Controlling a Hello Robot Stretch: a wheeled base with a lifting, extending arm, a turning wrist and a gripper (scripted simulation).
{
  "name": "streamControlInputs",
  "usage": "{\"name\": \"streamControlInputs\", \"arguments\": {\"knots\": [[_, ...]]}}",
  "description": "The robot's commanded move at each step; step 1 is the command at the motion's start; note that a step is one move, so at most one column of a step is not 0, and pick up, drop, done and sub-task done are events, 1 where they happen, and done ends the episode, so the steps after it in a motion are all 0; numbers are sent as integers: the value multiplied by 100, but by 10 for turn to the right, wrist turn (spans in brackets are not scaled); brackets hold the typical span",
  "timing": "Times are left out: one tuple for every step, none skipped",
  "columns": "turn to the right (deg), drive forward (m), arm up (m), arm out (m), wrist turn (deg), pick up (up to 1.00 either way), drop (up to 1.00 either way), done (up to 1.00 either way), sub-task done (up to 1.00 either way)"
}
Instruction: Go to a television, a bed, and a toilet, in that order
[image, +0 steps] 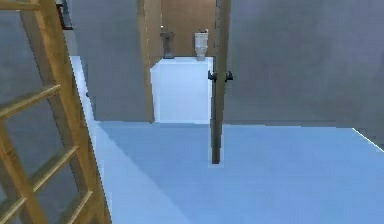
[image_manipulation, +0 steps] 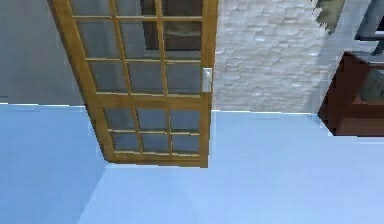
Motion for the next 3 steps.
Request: {"name": "streamControlInputs", "arguments": {"knots": [[0, 95, 0, 0, 0, 0, 0, 0, 0], [-360, 0, 0, 0, 0, 0, 0, 0, 0], [0, 40, 0, 0, 0, 0, 0, 0, 0]]}}
